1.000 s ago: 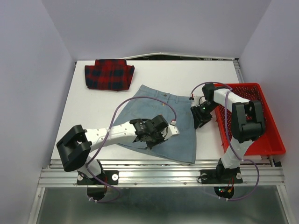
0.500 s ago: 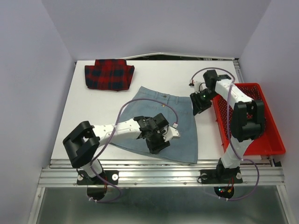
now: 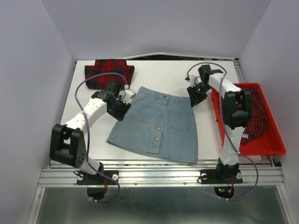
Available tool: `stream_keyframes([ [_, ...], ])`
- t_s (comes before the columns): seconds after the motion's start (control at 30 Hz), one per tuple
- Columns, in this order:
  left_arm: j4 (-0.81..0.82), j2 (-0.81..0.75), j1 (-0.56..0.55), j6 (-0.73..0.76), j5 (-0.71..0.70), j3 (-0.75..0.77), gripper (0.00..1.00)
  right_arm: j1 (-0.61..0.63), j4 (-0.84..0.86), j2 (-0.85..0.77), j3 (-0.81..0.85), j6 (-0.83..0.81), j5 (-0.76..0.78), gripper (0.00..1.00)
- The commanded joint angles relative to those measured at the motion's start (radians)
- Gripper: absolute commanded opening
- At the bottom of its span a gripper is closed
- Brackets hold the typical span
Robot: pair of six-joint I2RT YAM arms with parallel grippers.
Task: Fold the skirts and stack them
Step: Flatten the skirt out
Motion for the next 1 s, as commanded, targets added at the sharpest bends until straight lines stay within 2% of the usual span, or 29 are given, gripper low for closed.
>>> stream_keyframes([
  [0.0, -0.043, 0.091, 0.065, 0.034, 0.024, 0.003, 0.50, 0.018, 0.065, -0.009, -0.092, -0.053, 0.081, 0.36],
  [0.1, -0.004, 0.145, 0.069, 0.030, 0.041, -0.025, 0.43, 0.029, 0.105, -0.054, -0.219, -0.084, 0.119, 0.32],
  [0.23, 0.045, 0.298, 0.078, 0.022, 0.044, 0.008, 0.36, 0.029, 0.152, -0.109, -0.366, -0.118, 0.172, 0.28],
  [0.43, 0.069, 0.556, 0.080, 0.028, -0.005, 0.271, 0.32, 0.121, 0.171, -0.238, -0.563, -0.167, 0.227, 0.27],
  [0.57, 0.060, 0.703, 0.078, 0.048, -0.036, 0.528, 0.32, 0.200, 0.142, -0.339, -0.652, -0.153, 0.195, 0.28],
  [0.67, 0.049, 0.783, 0.077, 0.085, -0.065, 0.674, 0.33, 0.210, 0.060, -0.396, -0.558, -0.126, 0.062, 0.30],
  [0.73, 0.066, 0.786, 0.074, 0.105, -0.096, 0.714, 0.36, 0.210, 0.037, -0.420, -0.488, -0.109, 0.051, 0.31],
  [0.83, 0.083, 0.724, 0.074, 0.123, -0.071, 0.736, 0.41, 0.169, 0.054, -0.425, -0.334, -0.098, 0.061, 0.33],
  [0.97, 0.025, 0.596, 0.072, 0.068, 0.051, 0.740, 0.45, 0.139, 0.031, -0.290, -0.160, -0.121, 0.073, 0.32],
])
